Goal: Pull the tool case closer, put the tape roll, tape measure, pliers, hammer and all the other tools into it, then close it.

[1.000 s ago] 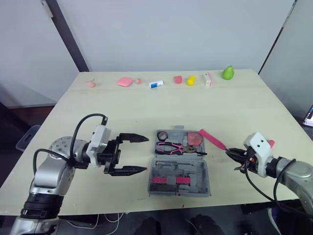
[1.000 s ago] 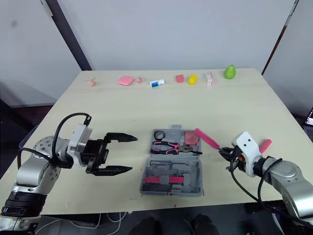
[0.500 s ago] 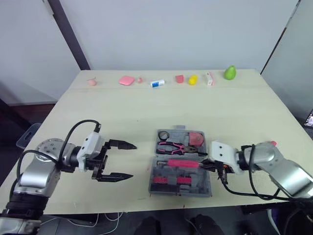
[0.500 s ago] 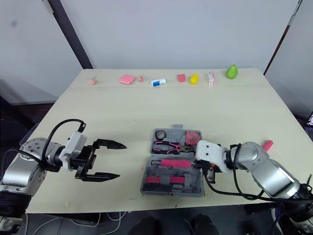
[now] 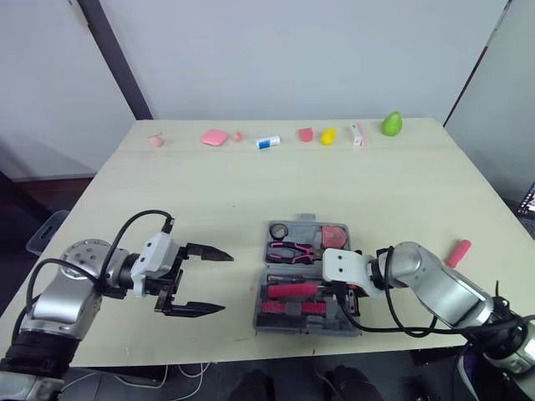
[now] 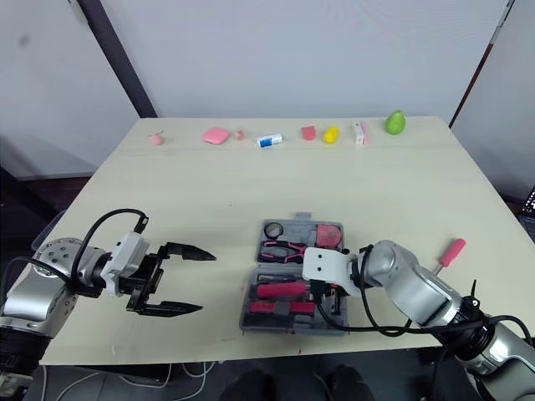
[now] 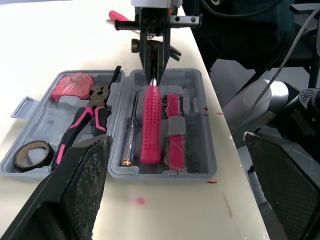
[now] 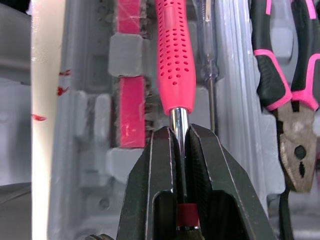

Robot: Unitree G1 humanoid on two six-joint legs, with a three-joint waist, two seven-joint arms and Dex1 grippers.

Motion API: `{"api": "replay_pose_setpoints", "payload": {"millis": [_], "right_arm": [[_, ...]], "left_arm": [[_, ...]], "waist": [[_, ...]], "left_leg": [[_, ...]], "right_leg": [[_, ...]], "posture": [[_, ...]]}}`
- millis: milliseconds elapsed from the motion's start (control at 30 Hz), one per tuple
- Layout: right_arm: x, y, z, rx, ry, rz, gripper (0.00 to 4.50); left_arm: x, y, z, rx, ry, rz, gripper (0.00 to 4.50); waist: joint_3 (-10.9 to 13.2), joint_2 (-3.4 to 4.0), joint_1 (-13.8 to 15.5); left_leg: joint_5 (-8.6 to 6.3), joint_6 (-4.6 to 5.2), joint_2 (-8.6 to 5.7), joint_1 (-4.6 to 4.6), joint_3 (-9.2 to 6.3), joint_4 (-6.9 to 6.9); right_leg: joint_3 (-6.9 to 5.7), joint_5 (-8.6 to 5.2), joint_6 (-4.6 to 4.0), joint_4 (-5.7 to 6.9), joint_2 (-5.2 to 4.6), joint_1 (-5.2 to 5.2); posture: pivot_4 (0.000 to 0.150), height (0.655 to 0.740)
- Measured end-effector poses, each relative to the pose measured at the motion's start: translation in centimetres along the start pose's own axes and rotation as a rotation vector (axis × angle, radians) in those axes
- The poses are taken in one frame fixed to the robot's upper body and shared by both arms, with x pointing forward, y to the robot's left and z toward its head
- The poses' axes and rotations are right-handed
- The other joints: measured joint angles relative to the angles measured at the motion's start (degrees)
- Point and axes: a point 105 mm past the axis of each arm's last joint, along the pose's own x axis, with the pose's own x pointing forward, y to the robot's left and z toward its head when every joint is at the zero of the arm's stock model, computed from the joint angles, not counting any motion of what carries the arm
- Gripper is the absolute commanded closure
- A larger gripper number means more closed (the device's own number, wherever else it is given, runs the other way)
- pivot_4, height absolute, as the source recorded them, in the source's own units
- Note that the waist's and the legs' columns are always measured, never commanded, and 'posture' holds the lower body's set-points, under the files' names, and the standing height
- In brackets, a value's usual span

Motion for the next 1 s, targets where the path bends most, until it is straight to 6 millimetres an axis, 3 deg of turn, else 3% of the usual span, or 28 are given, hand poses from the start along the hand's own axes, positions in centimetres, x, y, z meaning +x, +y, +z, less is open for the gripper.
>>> {"api": "replay_pose_setpoints", "payload": {"millis": [500,567,600,633,700,1000], "right_arm": [[1.3,0.2,0.6,0.03,-0.028,0.015,4.42],[1.3,0.2,0.6,0.036,-0.028,0.014,3.53],[1.4,0.3,0.6,0.04,-0.029,0.015,3.39],[1.5,0.4,0.5,0.046,-0.031,0.017,2.97],[1.6,0.6,0.4,0.056,-0.03,0.021,1.8],[1.2,0.7,0.5,0.076,-0.068,0.011,1.66]], "left_arm": [[0.0,-0.2,-0.2,-0.015,0.001,-0.001,0.0],[0.0,-0.2,-0.2,-0.015,0.001,-0.001,0.0],[0.0,-0.2,-0.2,-0.015,0.001,-0.001,0.0],[0.0,-0.2,-0.2,-0.015,0.001,-0.001,0.0],[0.0,-0.2,-0.2,-0.015,0.001,-0.001,0.0],[0.2,-0.2,-0.2,-0.015,-0.009,-0.001,0.0]], "waist": [[0.0,0.0,-0.13],[0.0,0.0,-0.18],[0.0,0.0,-0.19],[0.0,0.0,-0.19],[0.0,0.0,-0.16],[0.0,0.0,-0.13]], "left_leg": [[0.0,0.0,0.0,0.02,0.0,0.01],[0.0,0.0,0.0,0.02,-0.01,0.01],[0.0,0.0,0.0,0.03,0.0,0.01],[0.0,0.0,0.0,0.03,0.0,0.01],[0.0,0.0,0.0,0.02,0.0,0.01],[0.0,0.0,0.0,0.02,0.0,0.03]], "right_leg": [[0.0,0.0,0.0,0.07,0.01,0.0],[0.0,0.0,0.0,0.09,0.01,0.0],[0.0,0.0,0.0,0.1,0.01,0.0],[0.0,0.0,-0.01,0.11,0.01,-0.01],[0.0,0.0,-0.01,0.11,0.01,-0.01],[0.0,0.0,-0.01,0.12,0.01,-0.01]], "posture": [[0.15,0.74],[0.15,0.74],[0.15,0.74],[0.15,0.74],[0.15,0.74],[0.15,0.74]]}}
